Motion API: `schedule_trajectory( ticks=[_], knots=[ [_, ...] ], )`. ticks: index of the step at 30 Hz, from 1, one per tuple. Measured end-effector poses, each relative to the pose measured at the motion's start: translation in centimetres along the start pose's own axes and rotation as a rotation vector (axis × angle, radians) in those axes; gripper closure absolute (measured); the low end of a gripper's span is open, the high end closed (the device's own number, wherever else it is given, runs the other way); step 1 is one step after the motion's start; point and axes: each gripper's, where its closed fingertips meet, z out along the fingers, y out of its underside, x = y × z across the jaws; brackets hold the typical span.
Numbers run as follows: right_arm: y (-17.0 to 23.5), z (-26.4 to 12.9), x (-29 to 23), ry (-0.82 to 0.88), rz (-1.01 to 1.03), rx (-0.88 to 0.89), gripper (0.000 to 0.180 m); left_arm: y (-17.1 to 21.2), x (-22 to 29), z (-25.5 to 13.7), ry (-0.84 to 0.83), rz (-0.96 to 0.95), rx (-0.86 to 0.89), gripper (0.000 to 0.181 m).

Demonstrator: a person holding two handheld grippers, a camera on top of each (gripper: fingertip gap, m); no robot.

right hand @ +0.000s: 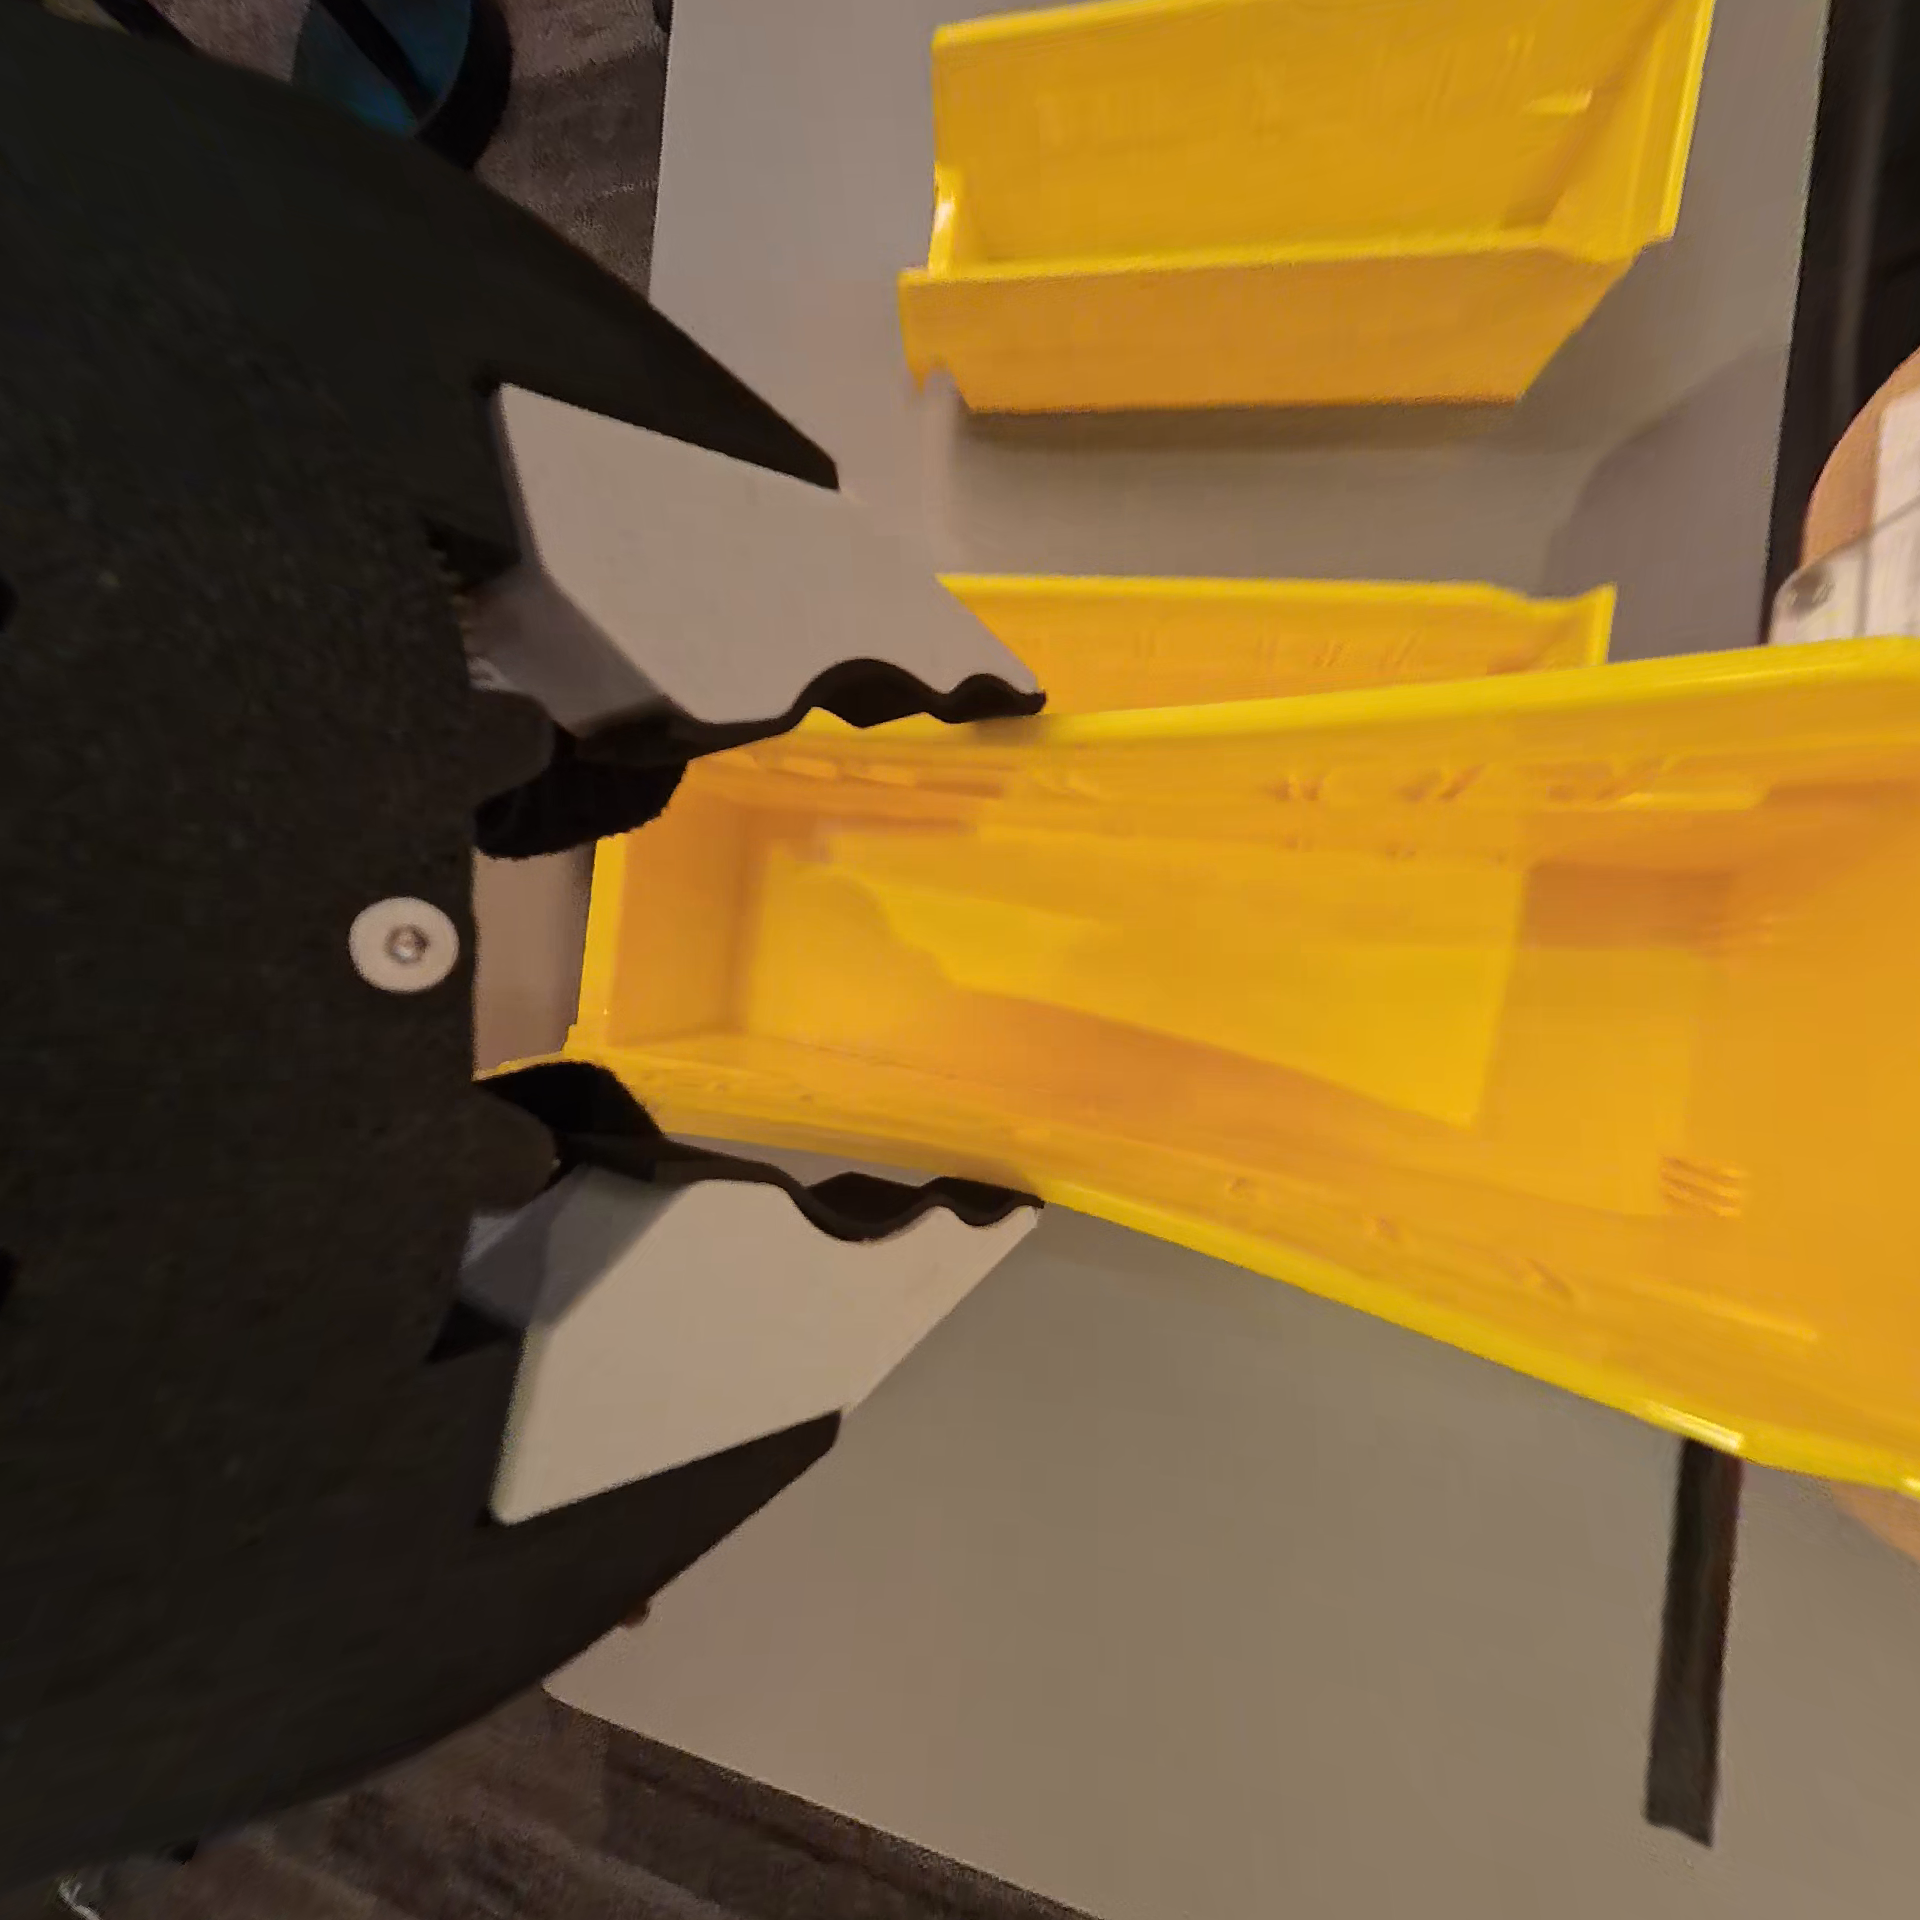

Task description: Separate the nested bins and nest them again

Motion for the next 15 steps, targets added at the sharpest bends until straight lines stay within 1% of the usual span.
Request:
schedule_trajectory(
  ticks=[2,7,11,15],
  knots=[
    [0.7,2.0,2.0,0.004,0.011,-0.023,0.09,0.1,0.0,0.1,-0.003,0.002,-0.002,0.138],
    [2.6,8.6,5.7,0.006,0.025,-0.098,0.089,0.4,-0.2,0.4,0.0,-0.014,-0.02,0.138],
    [3.6,13.4,7.5,0.014,0.02,-0.158,0.087,0.3,0.1,0.6,0.03,-0.05,-0.021,0.139],
    [4.3,16.7,8.1,0.011,0.023,-0.195,0.085,0.7,0.0,1.0,0.025,-0.045,-0.04,0.139]
  ],
)
